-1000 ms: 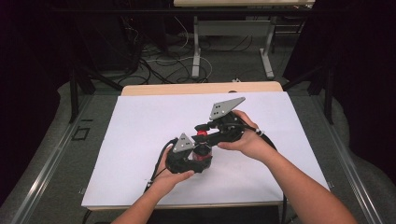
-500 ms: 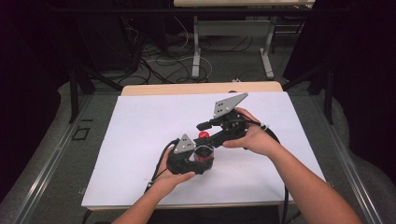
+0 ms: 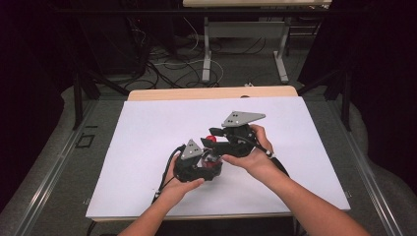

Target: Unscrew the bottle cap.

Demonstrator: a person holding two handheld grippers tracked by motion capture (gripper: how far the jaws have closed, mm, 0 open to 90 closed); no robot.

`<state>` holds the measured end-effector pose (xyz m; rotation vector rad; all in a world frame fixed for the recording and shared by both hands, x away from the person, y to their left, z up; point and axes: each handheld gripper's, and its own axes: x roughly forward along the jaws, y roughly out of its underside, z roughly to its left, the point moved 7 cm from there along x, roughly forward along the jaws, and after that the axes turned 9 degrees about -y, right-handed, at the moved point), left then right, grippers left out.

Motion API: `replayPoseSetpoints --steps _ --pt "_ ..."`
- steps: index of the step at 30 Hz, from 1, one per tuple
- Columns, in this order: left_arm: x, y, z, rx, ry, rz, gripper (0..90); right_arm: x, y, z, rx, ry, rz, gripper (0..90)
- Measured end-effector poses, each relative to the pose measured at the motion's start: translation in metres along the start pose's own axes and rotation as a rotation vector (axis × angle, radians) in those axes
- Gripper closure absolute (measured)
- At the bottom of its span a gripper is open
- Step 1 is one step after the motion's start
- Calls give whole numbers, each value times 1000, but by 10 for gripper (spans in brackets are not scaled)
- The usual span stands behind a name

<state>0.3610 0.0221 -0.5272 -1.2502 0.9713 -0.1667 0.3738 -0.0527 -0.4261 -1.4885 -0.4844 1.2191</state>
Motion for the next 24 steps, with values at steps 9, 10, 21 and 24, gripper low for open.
replayPoseSetpoints --steps 9,10,21,24 --pt "-1 0 1 -7 7 3 295 5 2 -1 -70 -55 40 609" --pt "-1 0 0 -8 10 6 295 6 2 -2 -86 -86 41 610" --pt "2 2 -8 27 65 5 295 0 3 -18 -191 -427 147 612" --pt "2 1 -8 32 64 -8 295 -3 3 -19 -217 -447 150 612"
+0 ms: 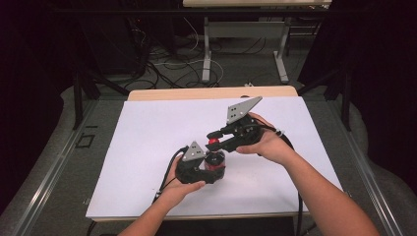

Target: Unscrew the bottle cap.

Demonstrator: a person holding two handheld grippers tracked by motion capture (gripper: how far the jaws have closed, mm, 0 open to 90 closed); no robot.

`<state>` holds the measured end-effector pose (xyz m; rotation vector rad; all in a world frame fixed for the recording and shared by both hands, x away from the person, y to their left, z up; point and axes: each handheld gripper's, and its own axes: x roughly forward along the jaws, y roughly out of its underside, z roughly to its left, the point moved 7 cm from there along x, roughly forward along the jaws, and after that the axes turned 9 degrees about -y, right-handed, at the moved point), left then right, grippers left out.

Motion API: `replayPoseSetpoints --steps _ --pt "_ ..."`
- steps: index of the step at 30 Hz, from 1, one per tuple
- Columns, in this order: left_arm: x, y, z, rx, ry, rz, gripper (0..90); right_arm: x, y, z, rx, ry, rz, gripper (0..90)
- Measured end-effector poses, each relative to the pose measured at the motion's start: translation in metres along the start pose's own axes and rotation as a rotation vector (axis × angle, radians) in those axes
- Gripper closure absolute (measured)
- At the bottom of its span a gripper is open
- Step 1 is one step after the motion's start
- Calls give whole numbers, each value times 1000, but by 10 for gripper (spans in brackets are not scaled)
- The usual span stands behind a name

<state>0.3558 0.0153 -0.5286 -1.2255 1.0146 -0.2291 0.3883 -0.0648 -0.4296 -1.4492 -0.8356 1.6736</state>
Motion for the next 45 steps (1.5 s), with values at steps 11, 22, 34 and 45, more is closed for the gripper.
replayPoseSetpoints --steps 11,22,34,45 --pt "-3 0 9 -39 -43 13 294 5 -3 2 75 205 -51 446" --pt "-3 -2 11 -66 -74 -8 294 19 -7 16 119 442 -113 510" --pt "-3 -1 8 -30 -67 3 294 21 -3 8 107 347 -71 601" --pt "0 0 5 -31 -42 2 294 5 -7 0 59 182 -72 606"
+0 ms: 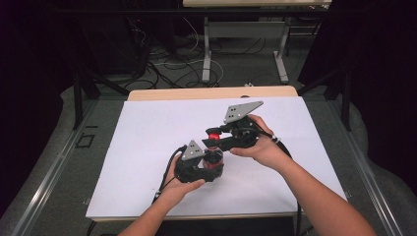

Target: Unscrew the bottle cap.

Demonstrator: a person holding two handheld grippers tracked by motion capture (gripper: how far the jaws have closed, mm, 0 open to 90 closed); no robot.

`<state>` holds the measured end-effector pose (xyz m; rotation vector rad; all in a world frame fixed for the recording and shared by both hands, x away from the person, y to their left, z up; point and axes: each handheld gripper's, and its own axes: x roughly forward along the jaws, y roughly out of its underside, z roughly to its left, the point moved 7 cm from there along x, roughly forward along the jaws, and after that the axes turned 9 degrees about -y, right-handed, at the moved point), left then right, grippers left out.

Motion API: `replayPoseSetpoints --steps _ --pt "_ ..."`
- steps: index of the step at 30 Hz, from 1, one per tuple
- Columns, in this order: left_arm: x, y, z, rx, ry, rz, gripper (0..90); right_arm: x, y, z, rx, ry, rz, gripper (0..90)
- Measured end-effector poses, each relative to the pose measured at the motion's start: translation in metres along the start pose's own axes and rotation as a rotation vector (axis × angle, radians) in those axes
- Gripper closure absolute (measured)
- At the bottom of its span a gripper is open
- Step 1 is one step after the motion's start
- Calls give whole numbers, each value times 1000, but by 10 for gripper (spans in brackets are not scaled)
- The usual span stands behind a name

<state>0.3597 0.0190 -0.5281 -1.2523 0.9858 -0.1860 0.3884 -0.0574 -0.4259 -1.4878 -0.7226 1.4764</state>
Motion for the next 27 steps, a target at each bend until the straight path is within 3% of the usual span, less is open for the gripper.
replayPoseSetpoints --steps 2,12,23,27 --pt "0 1 1 0 -4 3 295 -1 0 0 -21 12 9 607" --pt "1 4 15 -30 -28 10 294 -6 4 1 -12 26 15 606" --pt "-1 -4 31 -52 -66 0 294 -9 32 -2 31 67 46 605" --pt "-3 -11 34 -53 -61 1 294 -10 43 -1 42 76 59 605"
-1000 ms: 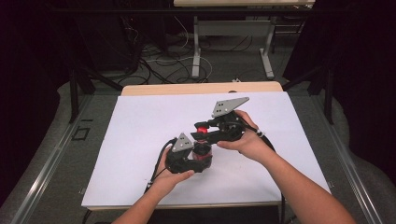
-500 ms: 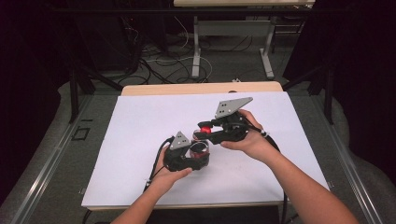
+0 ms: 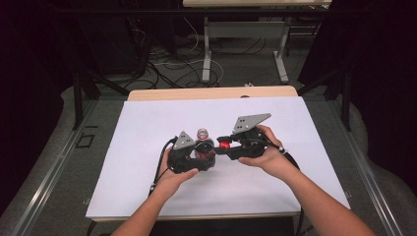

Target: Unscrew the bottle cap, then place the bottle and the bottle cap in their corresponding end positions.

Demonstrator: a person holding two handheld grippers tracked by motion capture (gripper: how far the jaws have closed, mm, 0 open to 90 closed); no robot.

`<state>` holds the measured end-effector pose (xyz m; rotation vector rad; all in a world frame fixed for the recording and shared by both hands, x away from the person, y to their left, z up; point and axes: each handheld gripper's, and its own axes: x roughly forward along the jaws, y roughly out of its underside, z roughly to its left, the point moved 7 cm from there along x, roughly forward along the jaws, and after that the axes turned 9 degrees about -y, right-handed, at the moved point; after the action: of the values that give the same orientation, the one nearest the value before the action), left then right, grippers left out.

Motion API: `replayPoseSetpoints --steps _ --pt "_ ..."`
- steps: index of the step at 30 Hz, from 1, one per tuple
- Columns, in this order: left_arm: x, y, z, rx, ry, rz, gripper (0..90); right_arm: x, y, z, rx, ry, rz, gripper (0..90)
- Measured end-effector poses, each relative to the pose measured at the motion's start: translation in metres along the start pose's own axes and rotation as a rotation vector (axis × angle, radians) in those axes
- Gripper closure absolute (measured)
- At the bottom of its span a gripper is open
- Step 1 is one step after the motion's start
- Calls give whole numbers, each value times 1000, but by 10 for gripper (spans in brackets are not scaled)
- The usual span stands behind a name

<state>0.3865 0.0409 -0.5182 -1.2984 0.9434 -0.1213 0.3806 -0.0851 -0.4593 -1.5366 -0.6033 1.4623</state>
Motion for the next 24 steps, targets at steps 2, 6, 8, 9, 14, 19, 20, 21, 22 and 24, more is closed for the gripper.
replayPoseSetpoints --steps 2,6,8,9,14,19,20,21,22,24 --pt "1 -4 1 -1 -4 -5 294 1 6 -1 14 9 3 605" --pt "3 -11 4 -9 -5 -12 294 0 18 -2 40 29 8 606" --pt "6 -15 6 -17 -12 -19 294 0 22 -4 46 48 0 606" --pt "7 -16 7 -15 -10 -12 294 0 25 -4 55 55 5 606" --pt "14 -26 10 -22 -25 -24 294 -2 39 -11 83 96 -5 606" --pt "23 -34 16 -43 -32 -31 293 -4 53 -19 125 127 -6 605" --pt "26 -36 17 -43 -33 -28 293 -5 55 -20 134 132 -8 605" --pt "28 -37 18 -48 -33 -26 293 -6 57 -21 143 133 -11 605" --pt "30 -39 20 -46 -45 -30 293 -6 59 -23 157 141 -28 605" --pt "35 -42 23 -51 -51 -27 293 -9 64 -27 159 171 -15 605"
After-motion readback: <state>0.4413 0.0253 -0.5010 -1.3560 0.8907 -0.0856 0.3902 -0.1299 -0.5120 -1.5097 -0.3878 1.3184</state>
